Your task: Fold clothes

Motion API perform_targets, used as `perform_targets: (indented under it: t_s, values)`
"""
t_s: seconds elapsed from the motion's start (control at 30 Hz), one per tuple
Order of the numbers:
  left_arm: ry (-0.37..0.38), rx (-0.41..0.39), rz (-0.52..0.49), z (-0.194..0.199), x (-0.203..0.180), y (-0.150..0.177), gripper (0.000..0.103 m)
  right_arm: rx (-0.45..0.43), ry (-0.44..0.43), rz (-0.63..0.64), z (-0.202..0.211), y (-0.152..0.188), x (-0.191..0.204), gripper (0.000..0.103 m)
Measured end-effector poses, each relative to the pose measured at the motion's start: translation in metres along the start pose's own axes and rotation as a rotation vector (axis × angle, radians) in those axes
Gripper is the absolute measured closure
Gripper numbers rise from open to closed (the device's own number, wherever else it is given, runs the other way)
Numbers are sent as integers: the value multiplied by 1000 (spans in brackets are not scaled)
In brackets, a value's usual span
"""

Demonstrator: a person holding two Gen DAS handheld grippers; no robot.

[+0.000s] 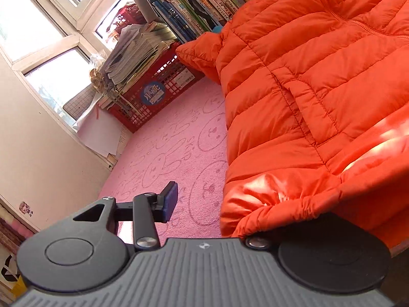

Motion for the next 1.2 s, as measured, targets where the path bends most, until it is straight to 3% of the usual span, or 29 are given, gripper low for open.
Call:
perform_targets:
  t_s: [0.07, 0.13, 0.23, 0.33, 0.37, 0.4, 0.47, 0.63, 0.77, 0.83, 0.9, 0.93, 1.07, 1.2]
  values:
    - [-15, 1, 0, 0, -2, -1, 60, -34, 27, -52, 11, -4, -4, 48]
    - [-29, 1, -3, 0, -5, -1, 61, -52, 34, -122, 23, -9, -8, 31]
    - [-44, -11, -21, 0, -8, 1, 62, -68, 24, -168, 39, -13, -9, 31]
    - [-52, -30, -35, 1, -9, 3, 59, 24, 80, -159, 39, 4, -15, 29]
    - [-55, -37, -40, 2, -10, 4, 57, 55, 76, -184, 37, 13, -19, 16]
    - [-57, -43, -44, 2, -10, 5, 57, 80, 54, -227, 36, 23, -24, 13]
    - [-63, -56, -53, 3, -11, 6, 58, 106, 36, -266, 35, 35, -26, 11]
    - [-54, -80, -29, 5, -8, 11, 58, 19, 101, -85, 37, 27, -2, 12]
    - [-84, -173, -95, 17, -15, 17, 52, -13, 102, -53, 37, 27, -1, 11]
    - [-46, -200, -85, 25, -9, 15, 45, -20, 99, -46, 37, 25, -1, 11]
    - [16, -225, -40, 31, 4, 14, 20, -23, 87, -51, 36, 22, -2, 11]
    - [37, -241, -21, 34, 10, 14, 16, -26, 80, -55, 36, 21, -2, 11]
    - [80, -233, -14, 37, 29, 18, 13, -14, 63, -66, 34, 21, -10, 11]
    - [237, -222, 7, 44, 42, 27, 13, 70, -101, -194, 35, 16, -28, 11]
Point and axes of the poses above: each gripper's, at about its wrist camera, not at the fingertips, and z roughly against the way its jaws point, x to its left, y to its underside, the point moved 1 cm from there along -z, roughly the way its jaws point, and after that the axes turned 3 degrees about -x, right-handed, at the moved point
